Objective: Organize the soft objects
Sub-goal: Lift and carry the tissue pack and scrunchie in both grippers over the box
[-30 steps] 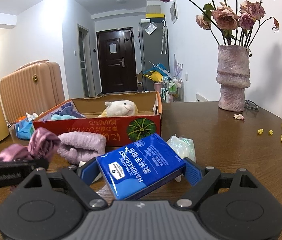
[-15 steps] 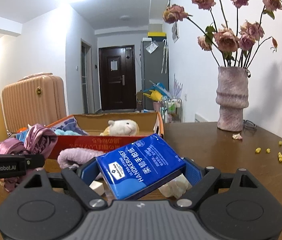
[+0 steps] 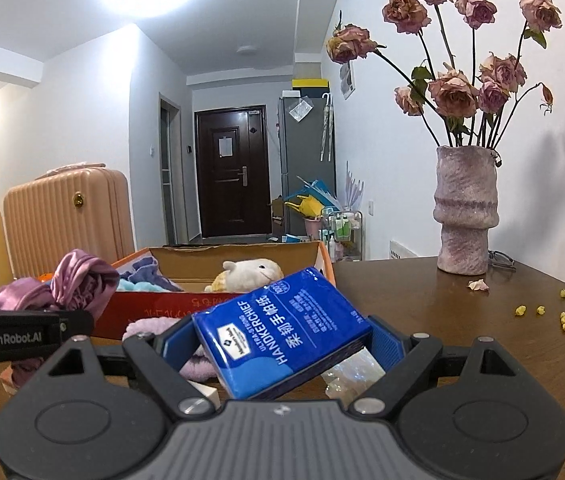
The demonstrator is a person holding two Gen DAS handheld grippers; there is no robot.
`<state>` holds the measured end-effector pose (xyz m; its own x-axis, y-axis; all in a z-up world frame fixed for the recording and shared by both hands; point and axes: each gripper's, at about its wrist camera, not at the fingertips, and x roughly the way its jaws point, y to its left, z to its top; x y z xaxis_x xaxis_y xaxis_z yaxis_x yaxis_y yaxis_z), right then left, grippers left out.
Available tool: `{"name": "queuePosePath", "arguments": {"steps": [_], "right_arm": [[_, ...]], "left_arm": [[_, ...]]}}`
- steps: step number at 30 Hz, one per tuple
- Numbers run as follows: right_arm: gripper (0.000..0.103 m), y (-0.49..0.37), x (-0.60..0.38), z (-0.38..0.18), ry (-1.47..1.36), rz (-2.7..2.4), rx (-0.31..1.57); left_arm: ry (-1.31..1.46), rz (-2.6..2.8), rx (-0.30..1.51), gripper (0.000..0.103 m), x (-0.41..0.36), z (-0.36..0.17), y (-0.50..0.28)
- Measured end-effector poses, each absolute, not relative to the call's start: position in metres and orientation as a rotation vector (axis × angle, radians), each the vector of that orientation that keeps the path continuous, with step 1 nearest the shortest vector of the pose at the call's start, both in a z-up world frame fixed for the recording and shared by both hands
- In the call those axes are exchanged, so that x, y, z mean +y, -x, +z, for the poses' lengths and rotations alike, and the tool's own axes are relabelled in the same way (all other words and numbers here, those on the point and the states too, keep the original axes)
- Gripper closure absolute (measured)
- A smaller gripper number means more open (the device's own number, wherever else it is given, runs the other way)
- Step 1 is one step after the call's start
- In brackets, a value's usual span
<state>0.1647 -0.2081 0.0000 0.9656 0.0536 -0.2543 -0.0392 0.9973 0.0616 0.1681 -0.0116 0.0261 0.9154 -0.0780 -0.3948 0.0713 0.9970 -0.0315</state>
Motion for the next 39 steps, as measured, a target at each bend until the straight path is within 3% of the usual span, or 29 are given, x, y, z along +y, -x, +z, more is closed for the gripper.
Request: {"name": "queuePosePath", "arguments": {"steps": [39], "right_arm": [[0.015, -0.25, -0.179, 0.027, -0.123, -0.006, 0.15]], "left_arm": [[0.147, 0.051, 0.271, 0.064, 0.01, 0.067, -0.248]]}}
